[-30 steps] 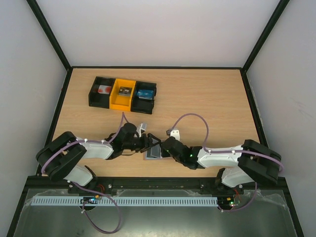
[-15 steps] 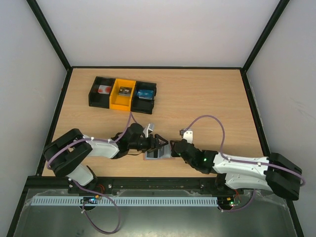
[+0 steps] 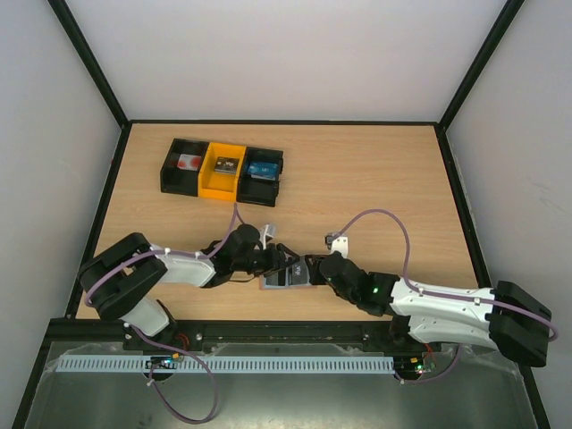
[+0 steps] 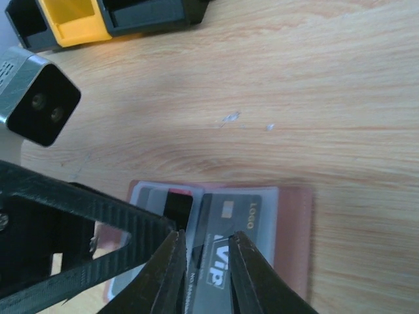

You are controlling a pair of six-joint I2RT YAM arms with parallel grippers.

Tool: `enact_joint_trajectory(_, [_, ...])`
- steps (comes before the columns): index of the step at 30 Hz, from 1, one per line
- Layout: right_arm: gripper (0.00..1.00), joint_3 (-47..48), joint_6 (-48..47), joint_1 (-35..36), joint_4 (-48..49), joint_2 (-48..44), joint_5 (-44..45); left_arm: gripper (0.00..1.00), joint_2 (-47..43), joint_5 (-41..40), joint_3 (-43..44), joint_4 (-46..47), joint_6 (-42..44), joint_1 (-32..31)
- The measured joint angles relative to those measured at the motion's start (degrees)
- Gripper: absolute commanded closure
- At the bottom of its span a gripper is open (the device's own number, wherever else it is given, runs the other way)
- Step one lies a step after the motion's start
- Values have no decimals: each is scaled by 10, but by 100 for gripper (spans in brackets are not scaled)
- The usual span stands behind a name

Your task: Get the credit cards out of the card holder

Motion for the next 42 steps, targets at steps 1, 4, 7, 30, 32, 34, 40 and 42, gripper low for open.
enact_joint_trajectory(1, [83, 0, 0, 0, 5, 4, -7, 47, -1, -6, -1, -7, 3, 1])
enact_joint_trajectory(4, [85, 0, 1, 0, 20, 22, -28, 50, -2, -19, -5, -19, 10, 7])
enact_joint_trajectory(7, [88, 0, 2, 0, 33, 45, -45, 54, -2, -26, -9, -29, 15, 10])
enact_joint_trajectory(30, [98, -17, 28, 0, 86, 175, -42, 60, 31, -33, -9, -11, 27, 15])
enact_joint_trajectory(32, [98, -25, 33, 0, 94, 173, -40, 61, 45, -29, -9, 9, 24, 14])
enact_joint_trajectory(34, [98, -32, 38, 0, 102, 170, -40, 61, 57, -24, -8, 24, 22, 12])
enact_joint_trajectory(40, [98, -42, 44, 0, 110, 162, -40, 63, 76, -18, -7, 52, 14, 11])
enact_joint_trajectory(42, [98, -43, 45, 0, 110, 161, -40, 63, 79, -17, -7, 55, 12, 11])
